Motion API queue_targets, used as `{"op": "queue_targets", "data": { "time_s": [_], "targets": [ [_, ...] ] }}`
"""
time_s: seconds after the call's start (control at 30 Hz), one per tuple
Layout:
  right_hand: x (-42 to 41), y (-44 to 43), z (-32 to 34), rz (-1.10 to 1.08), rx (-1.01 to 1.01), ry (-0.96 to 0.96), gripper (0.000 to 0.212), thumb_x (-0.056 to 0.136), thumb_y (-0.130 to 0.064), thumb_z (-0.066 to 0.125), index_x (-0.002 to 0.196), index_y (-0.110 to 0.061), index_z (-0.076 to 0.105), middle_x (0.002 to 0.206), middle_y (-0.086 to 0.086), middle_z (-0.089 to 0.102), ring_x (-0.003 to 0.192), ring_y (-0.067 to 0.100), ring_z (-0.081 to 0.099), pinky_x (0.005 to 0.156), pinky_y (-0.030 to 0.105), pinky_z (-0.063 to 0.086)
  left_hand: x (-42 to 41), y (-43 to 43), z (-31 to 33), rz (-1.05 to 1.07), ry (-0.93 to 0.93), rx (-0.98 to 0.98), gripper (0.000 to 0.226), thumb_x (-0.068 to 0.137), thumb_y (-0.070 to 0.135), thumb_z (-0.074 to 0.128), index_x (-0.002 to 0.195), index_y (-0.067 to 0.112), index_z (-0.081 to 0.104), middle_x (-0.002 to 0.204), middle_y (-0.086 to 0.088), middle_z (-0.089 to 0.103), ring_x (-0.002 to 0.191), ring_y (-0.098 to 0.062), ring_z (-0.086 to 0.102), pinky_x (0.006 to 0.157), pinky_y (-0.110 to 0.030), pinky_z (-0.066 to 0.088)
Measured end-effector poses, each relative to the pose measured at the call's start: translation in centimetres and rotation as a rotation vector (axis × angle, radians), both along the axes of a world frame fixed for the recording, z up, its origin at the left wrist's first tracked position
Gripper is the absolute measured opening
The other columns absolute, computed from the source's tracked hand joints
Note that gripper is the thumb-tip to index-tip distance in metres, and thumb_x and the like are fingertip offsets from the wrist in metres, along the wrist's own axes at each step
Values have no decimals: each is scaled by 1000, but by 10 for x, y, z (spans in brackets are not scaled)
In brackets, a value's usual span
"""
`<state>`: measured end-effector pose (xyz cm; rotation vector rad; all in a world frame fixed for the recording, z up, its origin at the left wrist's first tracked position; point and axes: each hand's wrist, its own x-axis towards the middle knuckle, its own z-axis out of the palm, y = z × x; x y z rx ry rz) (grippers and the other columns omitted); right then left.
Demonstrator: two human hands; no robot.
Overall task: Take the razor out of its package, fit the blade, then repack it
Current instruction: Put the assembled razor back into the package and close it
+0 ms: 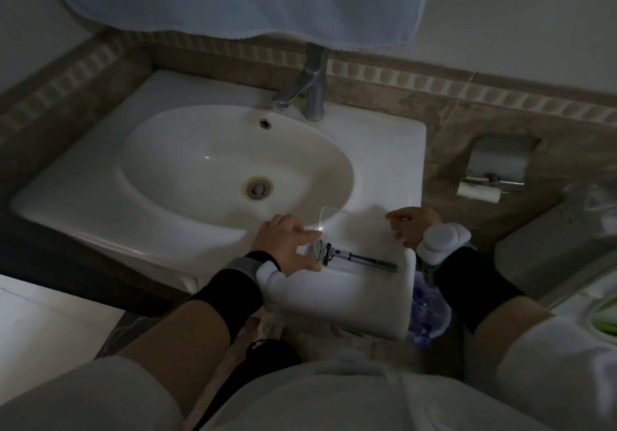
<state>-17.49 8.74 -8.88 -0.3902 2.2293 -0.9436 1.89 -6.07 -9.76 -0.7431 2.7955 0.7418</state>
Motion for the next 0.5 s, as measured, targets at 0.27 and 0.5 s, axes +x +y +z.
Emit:
{"op": "queue_targets", "data": {
  "time_s": [0.27, 0.5],
  "targets": [
    [-1, 0, 0, -3, -18, -40, 25, 88, -2, 48, 107, 3, 62, 64, -1, 52, 55, 15, 45, 52, 21, 35, 1, -1, -1, -37, -12, -16, 69, 63, 56, 67, 126, 36, 44, 114, -1, 45, 113, -18, 32, 71, -19, 10],
    [5, 0, 3, -28, -58, -61, 24, 89, -1, 47, 108, 6, 61, 64, 2, 50, 55, 15, 42, 54, 18, 34, 0, -1, 0, -24, -9, -11, 64, 68, 52, 65, 126, 34, 44, 117, -2, 46, 115, -19, 32, 74, -21, 13]
  ]
}}
